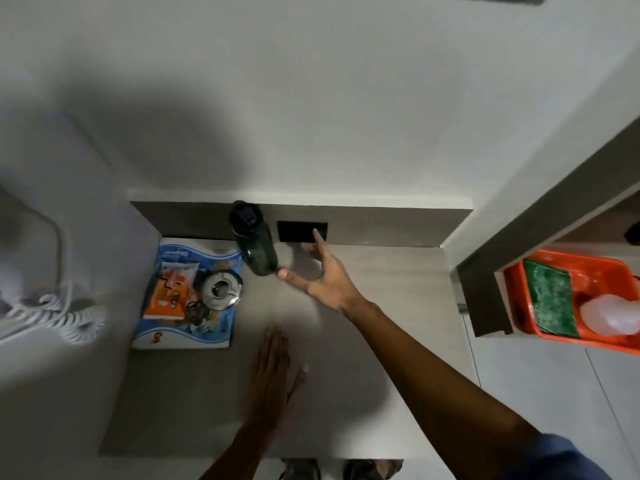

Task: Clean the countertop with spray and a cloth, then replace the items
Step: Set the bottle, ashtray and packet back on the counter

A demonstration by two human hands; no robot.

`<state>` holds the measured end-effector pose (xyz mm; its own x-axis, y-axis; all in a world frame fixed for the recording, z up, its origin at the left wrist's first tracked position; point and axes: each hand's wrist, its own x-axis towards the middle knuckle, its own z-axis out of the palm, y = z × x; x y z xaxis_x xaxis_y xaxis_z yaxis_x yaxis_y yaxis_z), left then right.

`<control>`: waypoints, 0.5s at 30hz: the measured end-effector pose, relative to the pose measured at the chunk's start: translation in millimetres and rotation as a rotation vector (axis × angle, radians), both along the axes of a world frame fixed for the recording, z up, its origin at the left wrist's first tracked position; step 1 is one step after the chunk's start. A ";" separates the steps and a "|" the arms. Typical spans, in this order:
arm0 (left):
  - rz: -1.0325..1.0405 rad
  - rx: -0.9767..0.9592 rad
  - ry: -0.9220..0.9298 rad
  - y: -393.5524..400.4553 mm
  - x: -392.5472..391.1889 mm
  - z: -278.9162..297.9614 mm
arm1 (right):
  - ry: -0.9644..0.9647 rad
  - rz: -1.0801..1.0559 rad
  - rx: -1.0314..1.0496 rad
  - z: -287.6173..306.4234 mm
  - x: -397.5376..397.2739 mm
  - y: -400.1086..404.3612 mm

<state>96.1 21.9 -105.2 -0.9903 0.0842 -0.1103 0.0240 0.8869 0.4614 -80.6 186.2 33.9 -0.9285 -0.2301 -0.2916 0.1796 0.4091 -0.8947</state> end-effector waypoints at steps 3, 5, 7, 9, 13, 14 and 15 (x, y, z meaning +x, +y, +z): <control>0.011 -0.034 0.000 -32.3 9.0 -7.4 | 0.004 -0.019 -0.024 0.3 -13.3 -42.7; -0.010 -0.063 0.005 -48.6 12.7 -13.5 | 0.010 -0.044 -0.030 -4.1 -22.9 -65.8; -0.027 -0.079 -0.003 -56.2 16.6 -19.2 | 0.036 -0.094 -0.026 -10.9 -31.3 -82.3; -0.043 -0.096 -0.028 -60.4 20.0 -24.8 | 0.054 -0.156 -0.032 -16.8 -36.8 -94.5; -0.068 -0.129 -0.008 -62.1 20.8 -35.1 | 0.081 -0.231 -0.043 -22.9 -41.0 -108.0; -0.071 -0.131 0.001 -61.9 20.4 -38.2 | 0.089 -0.239 -0.044 -24.1 -42.9 -111.0; -0.072 -0.137 0.012 -61.6 20.1 -41.2 | 0.097 -0.245 -0.048 -25.0 -44.9 -114.1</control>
<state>116.2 -39.7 -146.4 -0.9836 0.1401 -0.1135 0.0948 0.9374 0.3351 -125.5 72.2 9.0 -0.9812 -0.0061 -0.1926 0.1805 0.3209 -0.9297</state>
